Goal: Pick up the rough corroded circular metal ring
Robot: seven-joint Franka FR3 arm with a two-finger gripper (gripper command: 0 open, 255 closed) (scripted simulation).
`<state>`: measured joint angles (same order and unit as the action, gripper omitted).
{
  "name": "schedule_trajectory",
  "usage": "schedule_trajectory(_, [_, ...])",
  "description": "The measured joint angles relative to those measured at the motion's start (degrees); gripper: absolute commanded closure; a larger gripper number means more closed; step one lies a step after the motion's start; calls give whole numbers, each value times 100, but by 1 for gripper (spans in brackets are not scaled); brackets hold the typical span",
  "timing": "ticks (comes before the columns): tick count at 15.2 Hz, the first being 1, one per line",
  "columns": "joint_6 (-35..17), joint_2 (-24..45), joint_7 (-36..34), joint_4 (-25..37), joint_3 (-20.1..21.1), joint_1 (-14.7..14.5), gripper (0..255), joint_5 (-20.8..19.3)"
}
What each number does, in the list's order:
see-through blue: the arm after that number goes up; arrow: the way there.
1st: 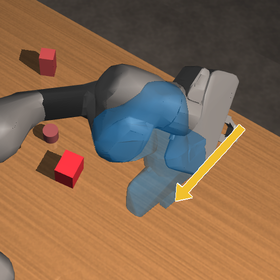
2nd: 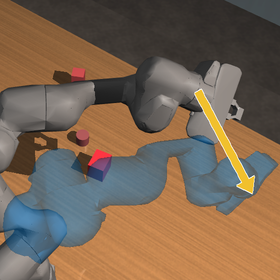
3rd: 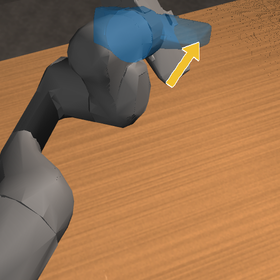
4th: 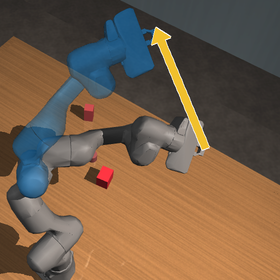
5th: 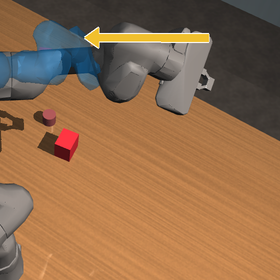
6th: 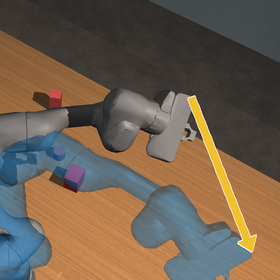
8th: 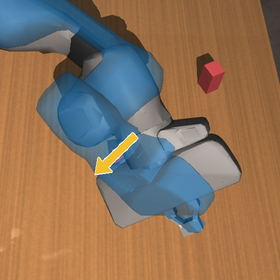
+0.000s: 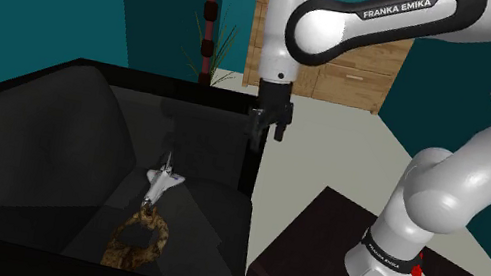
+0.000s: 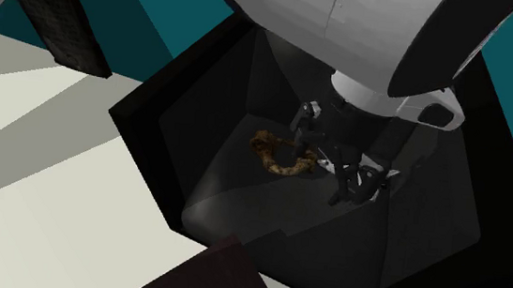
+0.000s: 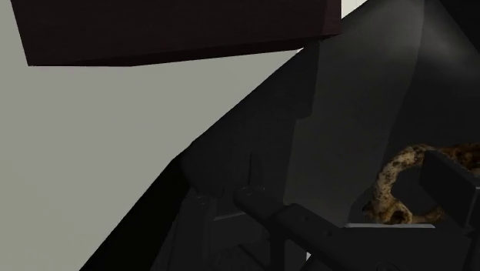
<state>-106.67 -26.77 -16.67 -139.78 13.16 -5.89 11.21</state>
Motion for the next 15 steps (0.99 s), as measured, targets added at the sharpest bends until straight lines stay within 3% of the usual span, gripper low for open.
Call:
schedule_trajectory(7, [-991, 1385, -711, 434, 588, -112, 0, -109])
schedule_trajectory(15, [-1735, 3283, -1744, 1525, 975, -317, 0, -840])
